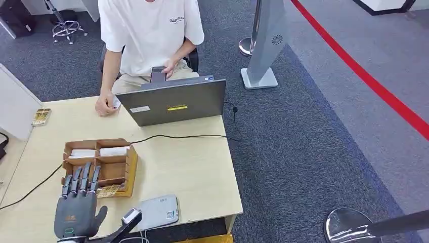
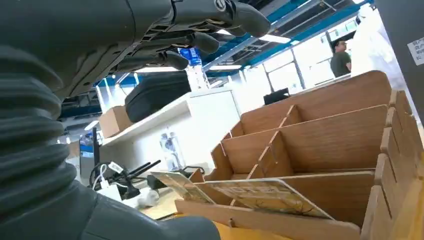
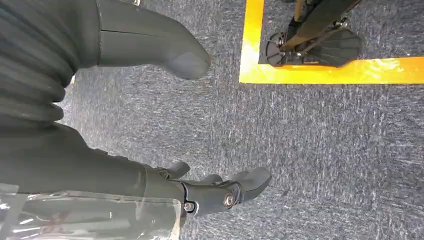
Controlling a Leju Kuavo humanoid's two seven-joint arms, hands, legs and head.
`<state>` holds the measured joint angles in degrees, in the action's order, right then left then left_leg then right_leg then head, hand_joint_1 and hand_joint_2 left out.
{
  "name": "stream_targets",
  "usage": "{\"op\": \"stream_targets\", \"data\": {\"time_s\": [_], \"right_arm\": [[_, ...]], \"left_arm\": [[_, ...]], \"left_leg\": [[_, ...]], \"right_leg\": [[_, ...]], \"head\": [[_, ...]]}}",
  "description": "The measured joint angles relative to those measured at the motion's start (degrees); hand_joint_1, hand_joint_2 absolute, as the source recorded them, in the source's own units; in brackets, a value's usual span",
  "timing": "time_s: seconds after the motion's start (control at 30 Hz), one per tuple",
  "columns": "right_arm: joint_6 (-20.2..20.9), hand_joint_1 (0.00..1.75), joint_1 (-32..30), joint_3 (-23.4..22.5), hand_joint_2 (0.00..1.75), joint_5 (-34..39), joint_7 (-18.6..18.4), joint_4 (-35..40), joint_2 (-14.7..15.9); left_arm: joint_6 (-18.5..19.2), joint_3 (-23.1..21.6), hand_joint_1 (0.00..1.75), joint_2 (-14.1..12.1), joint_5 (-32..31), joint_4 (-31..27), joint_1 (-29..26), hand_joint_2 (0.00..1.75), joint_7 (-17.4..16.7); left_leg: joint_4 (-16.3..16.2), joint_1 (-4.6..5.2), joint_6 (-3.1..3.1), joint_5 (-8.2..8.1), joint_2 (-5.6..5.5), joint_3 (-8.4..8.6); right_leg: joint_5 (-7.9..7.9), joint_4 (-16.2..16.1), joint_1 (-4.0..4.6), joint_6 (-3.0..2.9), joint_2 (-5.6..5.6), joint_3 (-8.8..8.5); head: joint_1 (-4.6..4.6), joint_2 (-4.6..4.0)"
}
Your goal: Pass the card to the sensor for recognition and then transmit it.
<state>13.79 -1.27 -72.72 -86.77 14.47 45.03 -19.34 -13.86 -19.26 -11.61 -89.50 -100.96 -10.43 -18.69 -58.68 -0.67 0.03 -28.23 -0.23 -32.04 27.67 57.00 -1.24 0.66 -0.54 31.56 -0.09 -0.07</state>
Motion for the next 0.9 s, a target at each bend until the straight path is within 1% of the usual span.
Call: {"op": "stream_targets", "data": {"time_s": [0.27, 0.6, 0.9], "right_arm": [[0.0, 0.00, 0.0, 0.0, 1.75, -0.7, -0.2, -0.2, 0.0], [0.2, 0.00, 0.1, -0.3, 1.75, -2.0, -0.4, -0.1, 0.0], [-0.9, 0.00, 0.3, -0.3, 1.75, -2.7, 0.1, -0.6, 0.0]], "left_arm": [[0.2, 0.0, 0.00, 1.0, 0.0, 2.4, 1.3, 1.75, -0.6], [0.2, 1.5, 0.00, 1.3, 0.0, 4.8, 1.7, 1.75, -1.6], [0.1, 2.7, 0.00, 1.4, 0.0, 7.9, 2.8, 1.75, -1.9]], "left_leg": [[0.0, 0.01, 0.00, 0.00, 0.01, -0.01], [0.0, 0.00, 0.00, 0.00, 0.01, 0.00], [0.0, 0.01, 0.00, 0.00, 0.00, 0.00]], "right_leg": [[0.00, 0.0, 0.00, 0.00, -0.01, 0.00], [0.00, 0.0, 0.00, 0.00, 0.00, 0.00], [0.00, 0.0, 0.00, 0.00, 0.00, 0.00]], "head": [[-0.02, 0.00], [-0.02, 0.00], [-0.02, 0.00]]}}
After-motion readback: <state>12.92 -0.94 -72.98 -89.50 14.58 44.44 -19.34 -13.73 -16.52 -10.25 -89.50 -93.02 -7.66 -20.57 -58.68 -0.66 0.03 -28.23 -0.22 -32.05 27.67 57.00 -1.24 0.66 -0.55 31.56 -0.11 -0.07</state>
